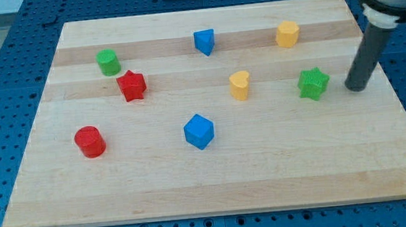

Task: Slide the green star left a bit

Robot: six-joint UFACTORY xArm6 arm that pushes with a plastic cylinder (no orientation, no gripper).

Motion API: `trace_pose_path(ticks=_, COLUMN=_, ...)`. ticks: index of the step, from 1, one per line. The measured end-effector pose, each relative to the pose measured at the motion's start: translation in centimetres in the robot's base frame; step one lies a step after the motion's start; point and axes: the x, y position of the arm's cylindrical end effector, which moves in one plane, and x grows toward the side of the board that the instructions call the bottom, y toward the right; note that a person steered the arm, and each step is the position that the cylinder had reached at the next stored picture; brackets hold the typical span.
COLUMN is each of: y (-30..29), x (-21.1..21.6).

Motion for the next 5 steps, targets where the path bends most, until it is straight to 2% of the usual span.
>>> trace_pose_path(ticks=2, y=-5.1, x=-1.7)
trace_pose_path(ticks=4, y=-4.6, x=4.3)
trace_pose_path(ticks=5, y=-4.7, x=5.0)
